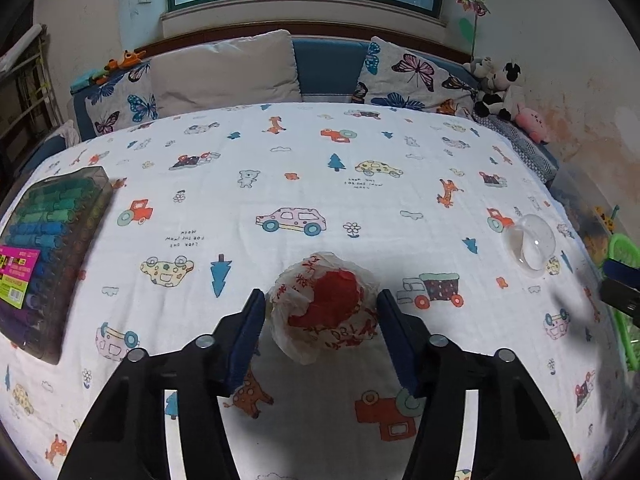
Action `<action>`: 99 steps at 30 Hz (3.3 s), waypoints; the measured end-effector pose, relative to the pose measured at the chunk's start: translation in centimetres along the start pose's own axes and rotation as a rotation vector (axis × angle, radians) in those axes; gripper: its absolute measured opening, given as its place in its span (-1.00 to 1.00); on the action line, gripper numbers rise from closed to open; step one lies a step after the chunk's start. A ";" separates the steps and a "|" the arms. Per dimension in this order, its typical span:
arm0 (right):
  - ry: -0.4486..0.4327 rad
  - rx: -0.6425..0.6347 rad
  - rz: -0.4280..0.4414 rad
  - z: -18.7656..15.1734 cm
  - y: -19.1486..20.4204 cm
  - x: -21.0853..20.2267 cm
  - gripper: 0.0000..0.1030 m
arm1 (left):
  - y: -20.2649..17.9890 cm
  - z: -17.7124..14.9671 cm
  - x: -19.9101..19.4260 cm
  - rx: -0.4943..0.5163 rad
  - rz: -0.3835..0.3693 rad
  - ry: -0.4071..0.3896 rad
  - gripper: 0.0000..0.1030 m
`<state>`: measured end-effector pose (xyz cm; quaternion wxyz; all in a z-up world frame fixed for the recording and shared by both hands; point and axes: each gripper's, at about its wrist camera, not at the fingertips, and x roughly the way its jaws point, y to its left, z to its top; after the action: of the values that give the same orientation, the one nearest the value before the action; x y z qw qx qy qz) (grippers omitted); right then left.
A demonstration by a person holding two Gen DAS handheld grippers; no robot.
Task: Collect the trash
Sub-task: 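Grasp the red-and-white crumpled wrapper with the left gripper, then move the right gripper toward the clear plastic lid on the sheet, then grasp the clear plastic dome lid with the right gripper and lift it, then carry the clear lid into the green basket and open the right gripper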
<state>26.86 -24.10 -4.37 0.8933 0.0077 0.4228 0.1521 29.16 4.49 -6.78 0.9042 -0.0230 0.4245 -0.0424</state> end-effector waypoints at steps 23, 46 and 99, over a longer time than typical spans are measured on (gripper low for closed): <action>0.053 -0.037 -0.058 3.0 0.9 7.7 0.47 | -0.7 0.1 -2.5 0.005 -0.078 -0.023 -0.12; 0.007 -0.016 -0.051 1.5 0.7 3.3 0.23 | -2.6 -0.3 -5.6 0.030 -0.112 -0.054 -0.12; 0.041 0.038 -0.169 -5.4 -3.6 -0.3 0.16 | -11.0 -2.6 -9.0 0.165 -0.227 -0.060 -0.12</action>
<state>23.53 -28.25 -8.13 0.8938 -0.0141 0.4430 0.0681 20.85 -5.66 -0.68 0.9046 0.0023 0.3872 -0.1781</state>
